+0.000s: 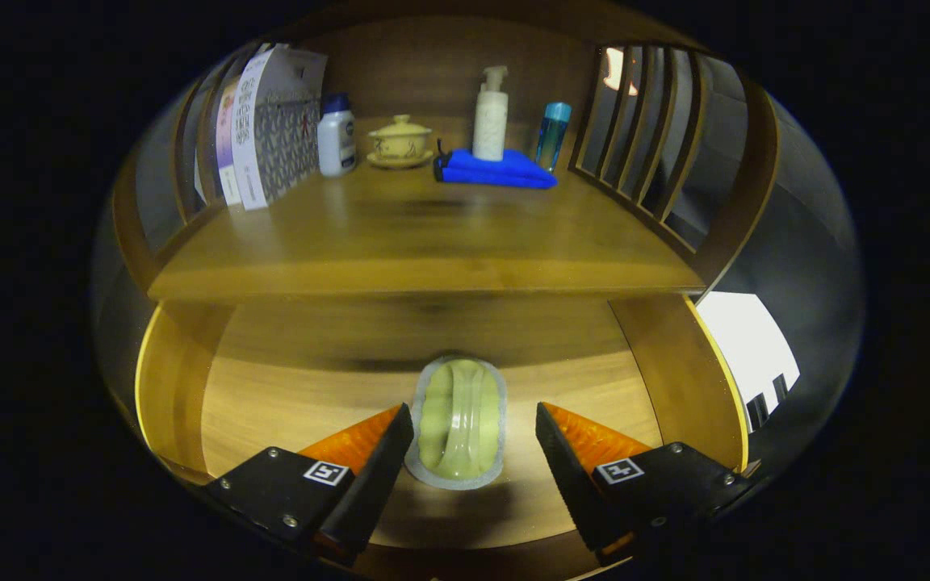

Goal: Pull open the drawer, take out the items inside it, and place them on the countertop above the cabinet.

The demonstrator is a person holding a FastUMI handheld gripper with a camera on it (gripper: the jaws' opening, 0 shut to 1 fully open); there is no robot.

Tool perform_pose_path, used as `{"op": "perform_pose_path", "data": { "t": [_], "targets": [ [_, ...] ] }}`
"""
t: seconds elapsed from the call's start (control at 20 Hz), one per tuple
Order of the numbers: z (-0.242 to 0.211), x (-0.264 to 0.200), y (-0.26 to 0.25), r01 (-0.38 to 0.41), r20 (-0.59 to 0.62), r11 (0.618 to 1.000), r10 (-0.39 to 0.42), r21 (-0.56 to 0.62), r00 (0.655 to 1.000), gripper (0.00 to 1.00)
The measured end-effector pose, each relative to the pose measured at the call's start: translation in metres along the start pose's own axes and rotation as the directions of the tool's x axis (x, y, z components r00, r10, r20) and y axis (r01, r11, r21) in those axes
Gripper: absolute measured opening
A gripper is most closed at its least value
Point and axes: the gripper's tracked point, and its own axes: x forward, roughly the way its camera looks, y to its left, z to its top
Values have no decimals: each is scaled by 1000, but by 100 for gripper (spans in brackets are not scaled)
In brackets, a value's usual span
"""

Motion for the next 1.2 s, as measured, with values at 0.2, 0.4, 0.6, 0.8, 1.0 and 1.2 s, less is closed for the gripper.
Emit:
{"op": "perform_pose_path", "data": {
  "t": [0.2,0.4,0.6,0.8,1.0,1.2],
  "targets": [
    [-11,4,2,-4,-53,1000,4,-2,999,85],
    [-14,8,5,-10,-56,1000,9,-16,998,65],
    [-21,12,5,7,-66,999,-9,-35,998,39],
    [-24,7,9,-14,-44,999,12,-50,999,22],
    [-34,-5,7,-15,-8,995,14,-102,1000,17],
    [-32,-34,5,-21,50,996,26,-91,998,17]
  ]
}}
